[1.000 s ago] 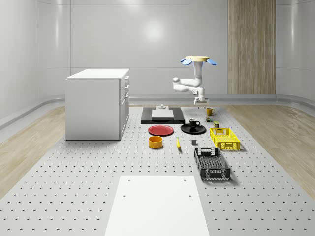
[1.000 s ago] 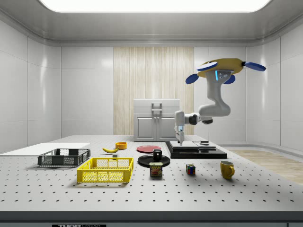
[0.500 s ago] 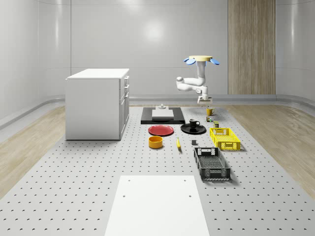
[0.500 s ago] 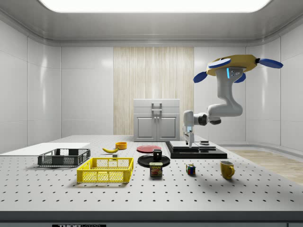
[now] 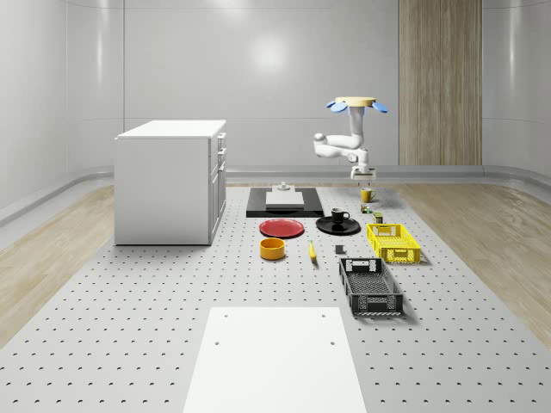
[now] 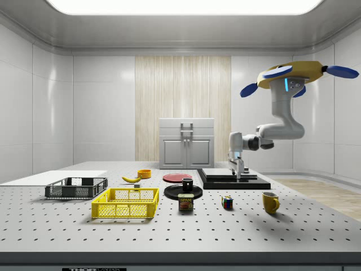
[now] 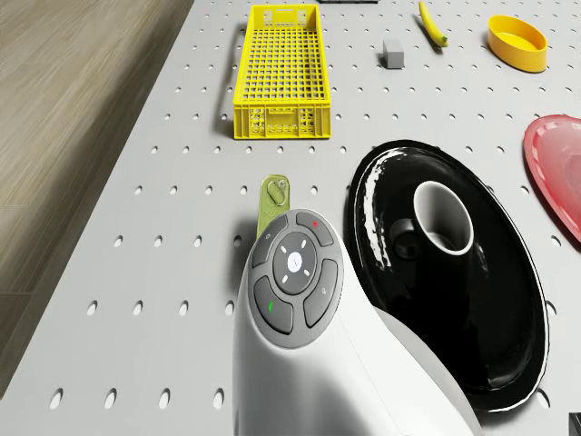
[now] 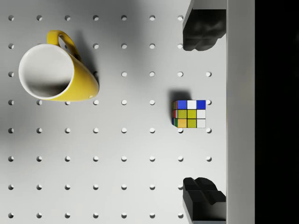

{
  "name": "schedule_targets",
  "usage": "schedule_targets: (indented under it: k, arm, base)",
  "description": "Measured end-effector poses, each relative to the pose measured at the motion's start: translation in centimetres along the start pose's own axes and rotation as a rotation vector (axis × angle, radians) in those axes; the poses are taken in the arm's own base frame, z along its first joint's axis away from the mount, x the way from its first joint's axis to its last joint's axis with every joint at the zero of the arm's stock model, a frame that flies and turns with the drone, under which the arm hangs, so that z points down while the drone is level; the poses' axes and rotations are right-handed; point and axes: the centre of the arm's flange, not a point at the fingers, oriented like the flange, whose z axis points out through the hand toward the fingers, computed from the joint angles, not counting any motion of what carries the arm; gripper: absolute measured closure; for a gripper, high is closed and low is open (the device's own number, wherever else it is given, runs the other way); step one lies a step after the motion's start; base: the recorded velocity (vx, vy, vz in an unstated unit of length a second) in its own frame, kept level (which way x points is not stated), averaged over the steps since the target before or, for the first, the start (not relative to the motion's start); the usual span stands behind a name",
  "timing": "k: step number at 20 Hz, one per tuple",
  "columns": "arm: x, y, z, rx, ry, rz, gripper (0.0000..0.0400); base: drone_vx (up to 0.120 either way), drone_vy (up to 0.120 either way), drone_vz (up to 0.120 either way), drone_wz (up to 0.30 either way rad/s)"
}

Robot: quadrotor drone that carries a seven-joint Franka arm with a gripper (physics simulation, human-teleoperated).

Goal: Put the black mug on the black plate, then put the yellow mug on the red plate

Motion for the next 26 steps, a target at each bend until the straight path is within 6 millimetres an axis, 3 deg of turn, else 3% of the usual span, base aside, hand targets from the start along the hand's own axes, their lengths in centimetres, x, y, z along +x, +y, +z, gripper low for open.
schedule_targets:
  k: [9,13,19,23,26]
  arm:
    - [0.0,0.0,0.0,0.0,0.0,0.0,0.0]
    - [0.0,0.0,0.0,0.0,0.0,0.0,0.0]
    - [0.0,0.0,0.0,0.0,0.0,0.0,0.0]
    - [0.0,0.0,0.0,0.0,0.0,0.0,0.0]
    - [0.0,0.0,0.0,0.0,0.0,0.0,0.0]
  base:
    - [-0.12,0.0,0.0,0.0]
    - [-0.12,0.0,-0.11,0.0]
    - [-0.12,0.0,-0.007,0.0]
    - [-0.12,0.0,-0.09,0.0]
    - [-0.12,0.107,0.0,0.0]
